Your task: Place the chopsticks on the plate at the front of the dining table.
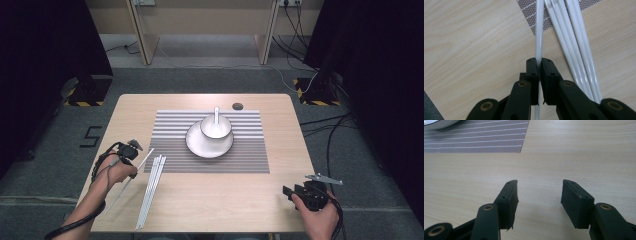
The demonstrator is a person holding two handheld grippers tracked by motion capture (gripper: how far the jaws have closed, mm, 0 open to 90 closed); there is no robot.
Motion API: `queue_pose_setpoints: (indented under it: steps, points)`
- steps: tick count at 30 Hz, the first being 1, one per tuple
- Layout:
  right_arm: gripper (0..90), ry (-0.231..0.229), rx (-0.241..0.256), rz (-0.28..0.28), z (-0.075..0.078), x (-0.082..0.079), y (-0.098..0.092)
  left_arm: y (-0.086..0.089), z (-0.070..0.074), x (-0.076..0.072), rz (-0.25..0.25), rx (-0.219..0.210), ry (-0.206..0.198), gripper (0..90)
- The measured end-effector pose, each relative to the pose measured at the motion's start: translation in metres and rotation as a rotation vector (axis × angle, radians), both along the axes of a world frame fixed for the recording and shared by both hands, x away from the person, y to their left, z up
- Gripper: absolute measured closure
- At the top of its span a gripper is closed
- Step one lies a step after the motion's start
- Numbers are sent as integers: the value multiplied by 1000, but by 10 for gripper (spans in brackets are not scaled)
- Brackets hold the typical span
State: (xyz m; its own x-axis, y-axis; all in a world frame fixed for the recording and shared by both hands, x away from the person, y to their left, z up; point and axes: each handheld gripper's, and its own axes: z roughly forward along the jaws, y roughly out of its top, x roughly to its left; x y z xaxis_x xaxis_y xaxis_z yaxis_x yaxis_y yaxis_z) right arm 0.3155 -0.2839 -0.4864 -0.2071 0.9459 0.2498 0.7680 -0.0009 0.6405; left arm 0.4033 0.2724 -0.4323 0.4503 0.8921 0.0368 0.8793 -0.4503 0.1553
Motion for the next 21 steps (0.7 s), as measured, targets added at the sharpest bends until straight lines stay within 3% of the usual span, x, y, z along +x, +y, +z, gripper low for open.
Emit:
queue_pose_setpoints:
  steps: [21]
  points:
    - [473, -1, -1, 2, 0, 0, 0, -13, 8, 8, -9, -7, -13, 847]
